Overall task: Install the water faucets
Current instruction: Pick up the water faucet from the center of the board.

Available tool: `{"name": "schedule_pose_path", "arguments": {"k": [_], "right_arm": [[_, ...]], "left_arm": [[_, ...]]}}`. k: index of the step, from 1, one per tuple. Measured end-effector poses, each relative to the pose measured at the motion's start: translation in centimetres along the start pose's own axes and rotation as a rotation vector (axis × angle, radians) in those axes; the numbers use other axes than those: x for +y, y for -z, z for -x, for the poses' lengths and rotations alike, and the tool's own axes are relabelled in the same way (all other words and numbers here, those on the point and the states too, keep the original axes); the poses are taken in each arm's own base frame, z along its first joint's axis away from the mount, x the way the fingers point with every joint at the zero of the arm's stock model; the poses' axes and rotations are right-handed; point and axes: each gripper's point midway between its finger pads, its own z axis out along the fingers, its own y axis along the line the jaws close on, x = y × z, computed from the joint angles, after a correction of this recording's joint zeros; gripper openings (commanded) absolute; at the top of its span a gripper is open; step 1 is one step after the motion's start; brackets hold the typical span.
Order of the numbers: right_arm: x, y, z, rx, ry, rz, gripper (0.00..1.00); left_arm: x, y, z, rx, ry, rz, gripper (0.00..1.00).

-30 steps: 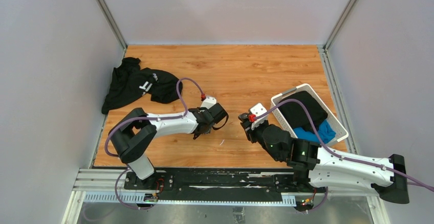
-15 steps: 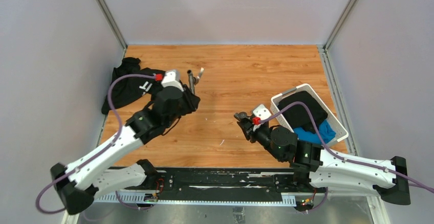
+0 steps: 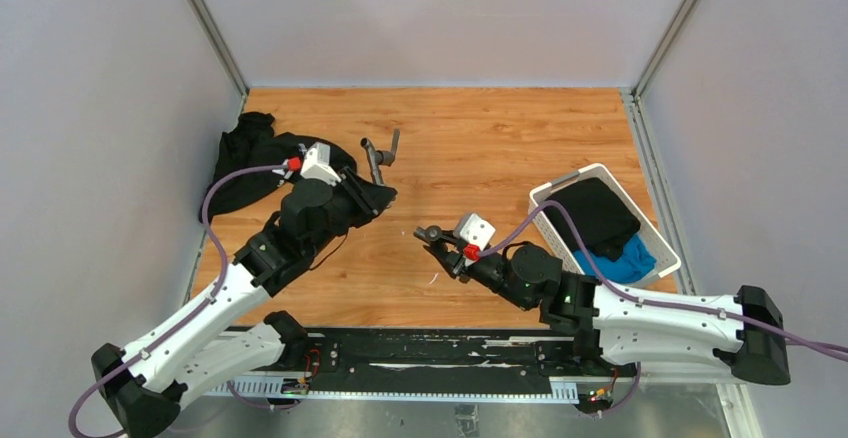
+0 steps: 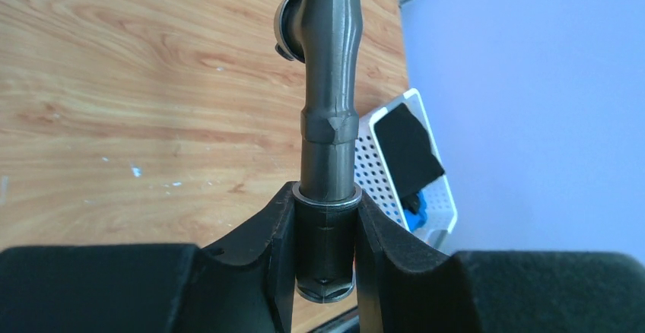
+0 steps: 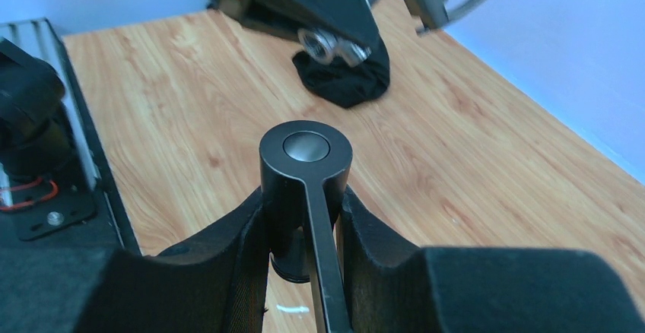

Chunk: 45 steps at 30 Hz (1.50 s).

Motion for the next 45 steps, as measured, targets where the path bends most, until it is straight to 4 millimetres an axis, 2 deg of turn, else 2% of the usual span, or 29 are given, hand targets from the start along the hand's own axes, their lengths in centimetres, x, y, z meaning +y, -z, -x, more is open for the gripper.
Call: {"name": "schedule_pose_path", "arguments": {"k": [4,7,13,21,26,34,45], "right_arm": [[0.9,-0.9,2.3,-0.101,-0.014,0.025,0.00],[1.8,-1.7,3.0,-0.145,-0.002,0.027,0.00],[2.9,-3.5,2.4,-0.154,0.038,-0.002,0.00],[1.2,-4.6,3.2,-0.210,0.051,-0.133,0.00],[1.2,-5.3,3.7,-0.235,0.043,-0.155,0.00],[1.5,-5.5,4.5,-0.260,0.021,-0.139,0.00],[3.0,-5.6,3.8,-0.237,0.025,-0.080,0.00]], "left_arm": [[-0.6,0.3,-0.5,0.005,0.085,-0.056,0.00],[-1.2,0.6,-0.4,0.001,0.134,-0.099,0.00],[-2.0,1.3,0.0,-0.034,0.209,-0.178,0.00],[-1.7,2.1,0.0,-0.059,0.253,-0.221,0.00],[-2.0,2.4,0.3,-0.067,0.256,-0.234,0.00],[-1.9,2.5,0.5,-0.076,0.258,-0.233,0.00],[-1.8,2.5,0.4,-0.073,0.256,-0.227,0.00]]}}
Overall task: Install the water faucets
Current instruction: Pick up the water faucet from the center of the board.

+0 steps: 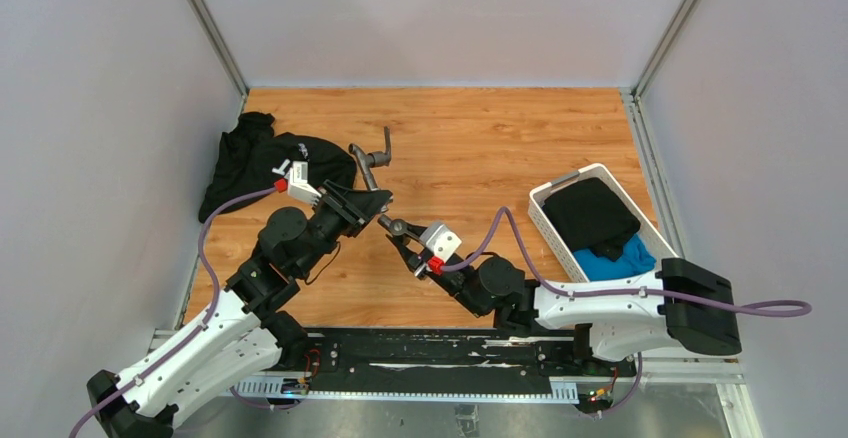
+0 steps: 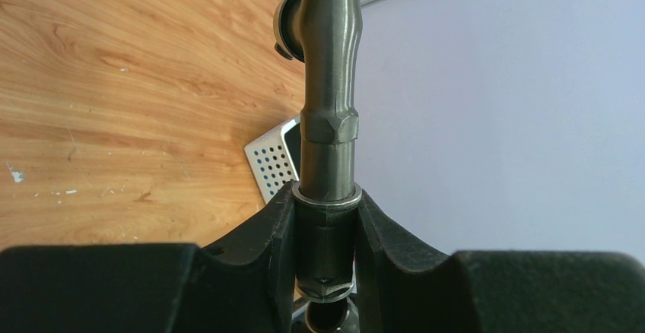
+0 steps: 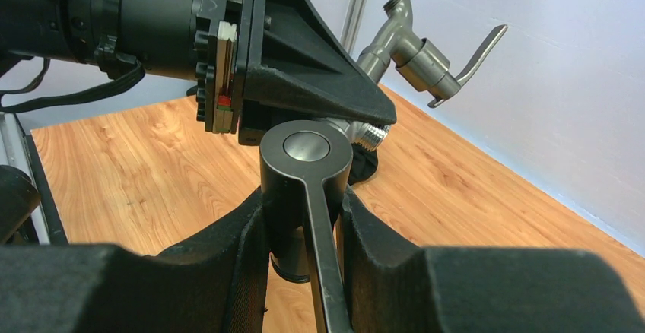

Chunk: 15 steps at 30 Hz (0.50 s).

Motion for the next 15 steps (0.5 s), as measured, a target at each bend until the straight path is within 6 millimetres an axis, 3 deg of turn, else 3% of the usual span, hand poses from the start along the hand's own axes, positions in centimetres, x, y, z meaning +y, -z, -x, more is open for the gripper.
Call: {"name": "schedule_pose_path", "arguments": {"k": [8,15], "right_arm": [[0.1,-0.3,-1.4,0.031,0.016,-0.019,0.00],[-0.1,-0.9,-0.9,0.018,0.019,-0.041,0.00]], "left_arm": [[-0.3,0.2,0.2,-0.004,0.002,-0.011,0.00],[-0.4,0.3,0.2,-0.006,0.003,-0.016,0.00]]}}
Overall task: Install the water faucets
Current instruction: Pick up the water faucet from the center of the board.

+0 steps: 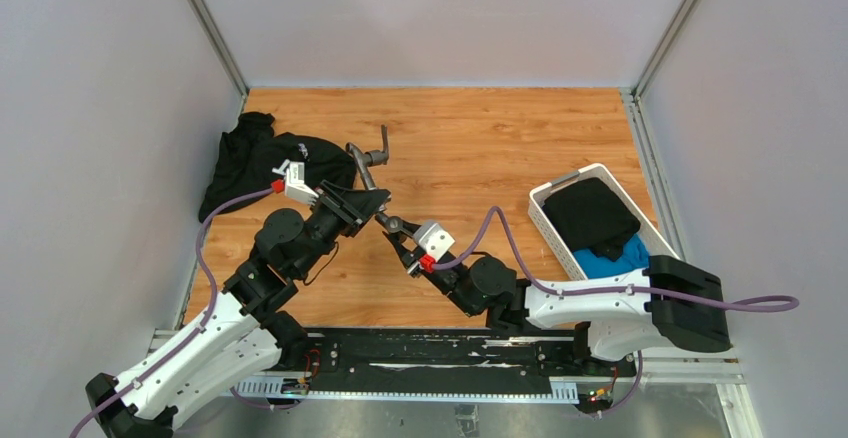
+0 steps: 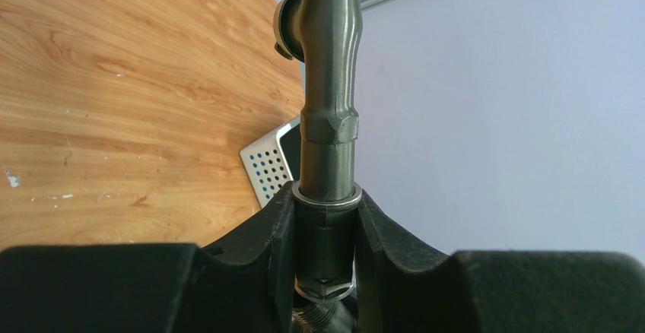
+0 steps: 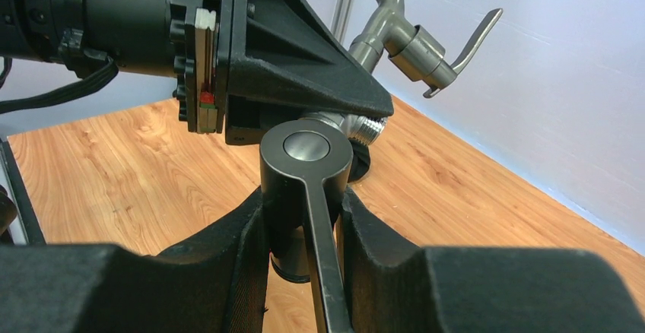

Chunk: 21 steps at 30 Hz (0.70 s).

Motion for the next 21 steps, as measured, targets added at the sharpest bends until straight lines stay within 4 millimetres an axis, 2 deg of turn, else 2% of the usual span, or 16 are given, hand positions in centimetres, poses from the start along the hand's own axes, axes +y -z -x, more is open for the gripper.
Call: {"name": "schedule_pose_path", "arguments": {"k": [21], "right_arm": [[-1.5,-0.5,0.7,-0.062,-0.030,-0.138,0.00]], "left_arm": [[-0.4,0.2,0.5,-0.019,0.013,-0.015,0.00]]}}
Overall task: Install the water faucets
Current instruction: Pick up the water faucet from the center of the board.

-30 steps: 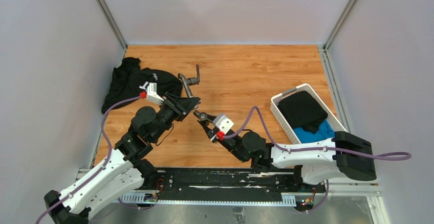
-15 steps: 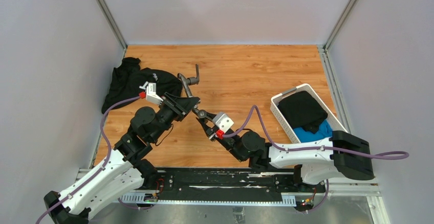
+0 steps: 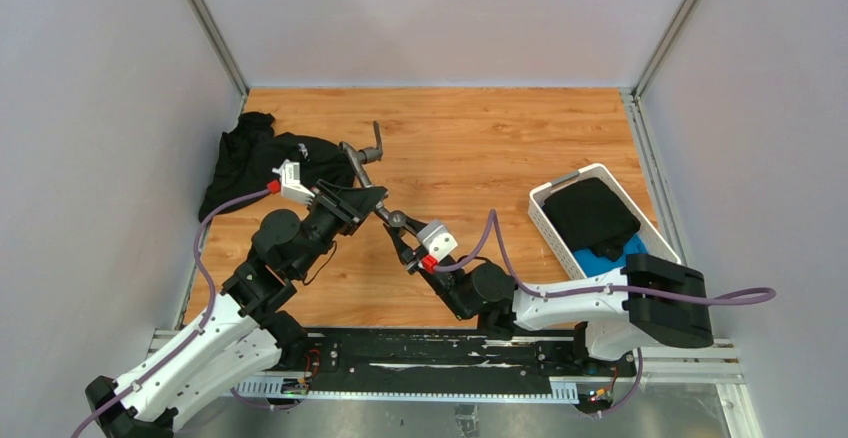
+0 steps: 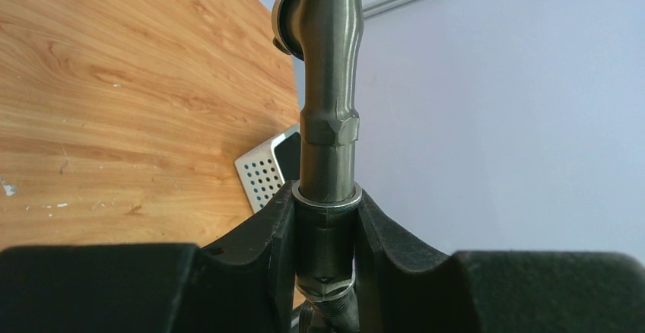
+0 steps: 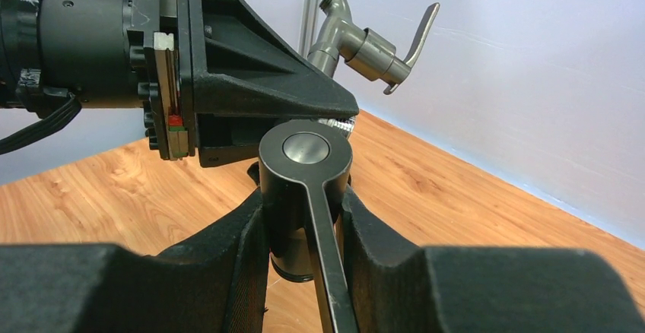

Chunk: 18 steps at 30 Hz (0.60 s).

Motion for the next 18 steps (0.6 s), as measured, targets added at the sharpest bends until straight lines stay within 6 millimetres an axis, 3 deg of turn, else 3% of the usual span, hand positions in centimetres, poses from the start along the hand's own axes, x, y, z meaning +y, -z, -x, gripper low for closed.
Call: {"name": "schedule_pose_path", "arguments": {"k": [11,18], "right_arm": [[-0.07,-0.22,-0.24,-0.023,0.038,-0.058,0.00],[0.60,-0.77,-0.70,-0.025,0.154,-0.133,0.00]], "left_arm": [[0.16,-0.01,0.17,-0.015,0.018,-0.004,0.00],[0.65,-0.09,0.59,-0.041,0.025,0.007,0.00]]}}
